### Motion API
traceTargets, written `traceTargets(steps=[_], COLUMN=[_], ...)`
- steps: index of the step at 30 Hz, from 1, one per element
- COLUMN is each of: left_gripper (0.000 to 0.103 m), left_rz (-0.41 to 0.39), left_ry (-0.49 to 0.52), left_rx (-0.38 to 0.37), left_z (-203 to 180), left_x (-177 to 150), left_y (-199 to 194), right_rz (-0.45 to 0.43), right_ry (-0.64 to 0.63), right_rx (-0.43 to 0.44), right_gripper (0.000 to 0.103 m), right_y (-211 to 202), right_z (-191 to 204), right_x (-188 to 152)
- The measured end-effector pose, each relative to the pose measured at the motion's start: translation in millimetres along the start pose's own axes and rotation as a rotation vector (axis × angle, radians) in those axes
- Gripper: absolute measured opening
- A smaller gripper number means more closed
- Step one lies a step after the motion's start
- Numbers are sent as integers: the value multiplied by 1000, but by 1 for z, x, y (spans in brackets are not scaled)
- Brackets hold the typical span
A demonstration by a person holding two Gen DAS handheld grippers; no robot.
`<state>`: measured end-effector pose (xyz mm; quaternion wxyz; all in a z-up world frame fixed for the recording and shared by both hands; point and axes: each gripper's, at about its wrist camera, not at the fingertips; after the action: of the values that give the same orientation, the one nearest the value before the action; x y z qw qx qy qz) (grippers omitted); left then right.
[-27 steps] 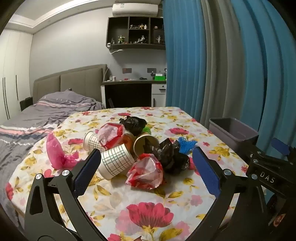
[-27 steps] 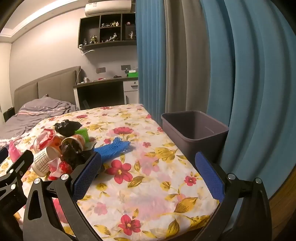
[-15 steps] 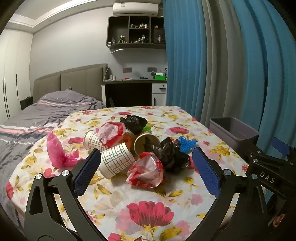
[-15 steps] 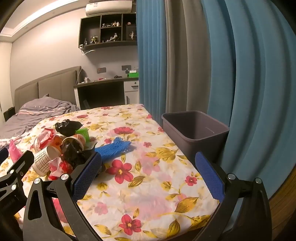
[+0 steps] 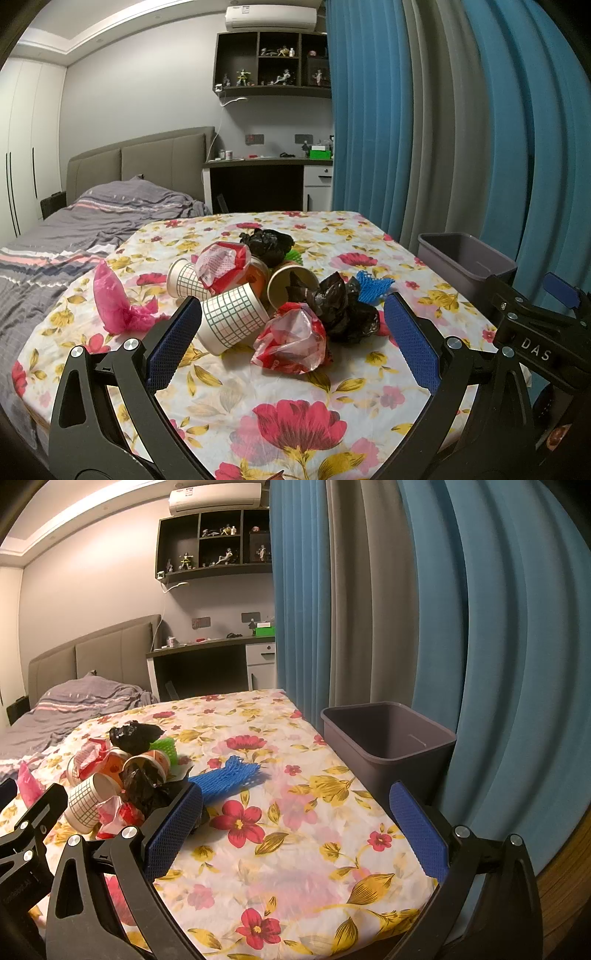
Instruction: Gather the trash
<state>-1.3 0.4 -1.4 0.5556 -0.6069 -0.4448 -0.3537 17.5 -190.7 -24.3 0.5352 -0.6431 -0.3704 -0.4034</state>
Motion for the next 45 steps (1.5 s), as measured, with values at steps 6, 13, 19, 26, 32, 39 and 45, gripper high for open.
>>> traceTargets(steps=[6,13,19,26,32,39,45], left_gripper=[98,98,98,98,98,98,98], left_rz=[1,1,2,1,2,3,3], left_ry=[0,0,-1,2,-1,-2,-1], left_rx=[-1,-2,-1,1,-1,-1,-1], left_z=[0,1,1,0,1,1,1], left_x=[0,0,0,-1,-1,0,0], left_y=[0,0,0,0,0,0,0], right_rz=[-1,-7,-8,-12,-12,-13,-15], right_ry=[0,3,4,3,5,5,5], right_rx=[0,-7,-6,-10,-9,-8,-8], right_gripper=[98,98,98,98,98,98,98], right_y=[0,-2,-2,-2,-2,-3,-3], right_z=[0,-3,-2,-2,-3,-4,-4], right_x=[-1,2,2,2,2,2,1])
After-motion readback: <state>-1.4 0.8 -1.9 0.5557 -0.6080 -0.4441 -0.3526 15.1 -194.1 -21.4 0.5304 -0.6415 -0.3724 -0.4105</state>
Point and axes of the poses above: each gripper's, at about its wrist camera, not at the fingertips, and y roughly the way its jaws point, z to its left, x to its top, and after that the axes turned 8 degrees about -y, right-handed
